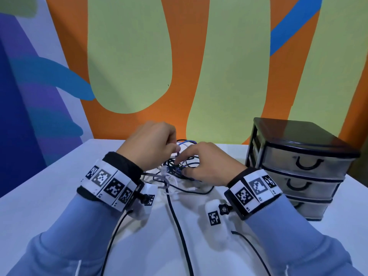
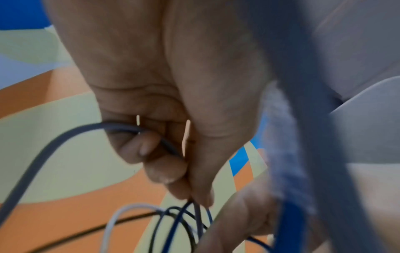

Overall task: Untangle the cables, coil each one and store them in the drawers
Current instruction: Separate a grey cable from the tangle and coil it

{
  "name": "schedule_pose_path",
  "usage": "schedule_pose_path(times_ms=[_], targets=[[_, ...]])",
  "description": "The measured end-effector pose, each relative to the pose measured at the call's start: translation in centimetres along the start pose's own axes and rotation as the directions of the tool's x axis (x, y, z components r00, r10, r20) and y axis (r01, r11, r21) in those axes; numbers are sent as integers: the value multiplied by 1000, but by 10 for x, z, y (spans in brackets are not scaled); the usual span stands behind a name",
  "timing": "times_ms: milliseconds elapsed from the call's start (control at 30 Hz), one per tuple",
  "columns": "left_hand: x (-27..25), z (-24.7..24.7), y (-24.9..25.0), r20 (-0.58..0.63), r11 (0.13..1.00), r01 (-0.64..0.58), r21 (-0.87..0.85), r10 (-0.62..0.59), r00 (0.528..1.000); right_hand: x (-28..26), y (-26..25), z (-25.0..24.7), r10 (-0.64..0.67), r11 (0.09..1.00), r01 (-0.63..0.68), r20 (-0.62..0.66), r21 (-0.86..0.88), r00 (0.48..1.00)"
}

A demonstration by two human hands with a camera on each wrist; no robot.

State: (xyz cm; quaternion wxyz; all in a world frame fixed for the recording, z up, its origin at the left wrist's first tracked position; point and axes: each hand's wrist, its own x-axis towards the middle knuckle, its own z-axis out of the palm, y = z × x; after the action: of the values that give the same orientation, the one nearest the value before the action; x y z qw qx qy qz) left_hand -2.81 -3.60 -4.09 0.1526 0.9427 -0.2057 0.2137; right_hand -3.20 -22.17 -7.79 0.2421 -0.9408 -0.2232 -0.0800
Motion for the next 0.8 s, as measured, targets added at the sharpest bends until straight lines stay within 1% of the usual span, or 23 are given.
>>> schedule_pose_path(times_ms=[33, 100, 167, 200, 233, 300, 367, 433, 467, 500, 533, 600, 667, 733, 800], targets=[[1, 1, 2, -35, 999, -16, -28, 15, 999, 0, 0, 1, 7, 1000, -7, 33, -3, 999], [3, 3, 6, -151, 985, -38, -167, 13, 989, -1, -1, 2, 14, 1000, -14, 77, 1, 997], [7, 6, 7, -269, 954, -45, -296, -37, 962, -1, -3, 3, 19, 1000, -19, 73, -11, 997], [8, 7, 6, -297, 945, -33, -326, -70, 952, -2, -3, 2, 25, 1000, -23, 52, -21, 998], [9, 9, 4, -311, 940, -11, -342, -102, 945, -2, -3, 2, 28, 999, -27, 19, -21, 999], [11, 8, -4, -341, 936, 37, -351, -165, 926, -2, -1, 1, 56, 998, -54, -57, 33, 997], [11, 4, -10, -406, 927, 69, -369, -228, 885, -2, 1, -2, 99, 994, -93, -97, 63, 990], [11, -1, -14, -462, 918, 72, -391, -263, 847, -3, 2, -6, 118, 993, -117, -110, 17, 987], [10, -3, -15, -474, 916, 65, -395, -264, 840, -4, 3, -8, 110, 994, -113, -118, -11, 987], [10, -4, -17, -470, 916, 53, -398, -254, 845, -4, 3, -9, 100, 993, -106, -131, -44, 986], [10, -5, -20, -445, 916, 41, -399, -233, 865, -5, 3, -11, 90, 992, -101, -145, -75, 985], [9, -7, -26, -339, 921, 36, -388, -179, 924, -6, 7, -12, 75, 983, -103, -181, -149, 981], [8, -8, -30, -228, 934, 47, -355, -135, 964, -6, 9, -13, 71, 970, -117, -214, -212, 974], [7, -7, -28, -184, 953, 7, -302, -66, 981, -4, 12, -13, 73, 966, -123, -218, -227, 973], [6, -5, -21, -179, 963, -96, -252, 51, 982, -2, 14, -10, 82, 969, -121, -183, -215, 980]])
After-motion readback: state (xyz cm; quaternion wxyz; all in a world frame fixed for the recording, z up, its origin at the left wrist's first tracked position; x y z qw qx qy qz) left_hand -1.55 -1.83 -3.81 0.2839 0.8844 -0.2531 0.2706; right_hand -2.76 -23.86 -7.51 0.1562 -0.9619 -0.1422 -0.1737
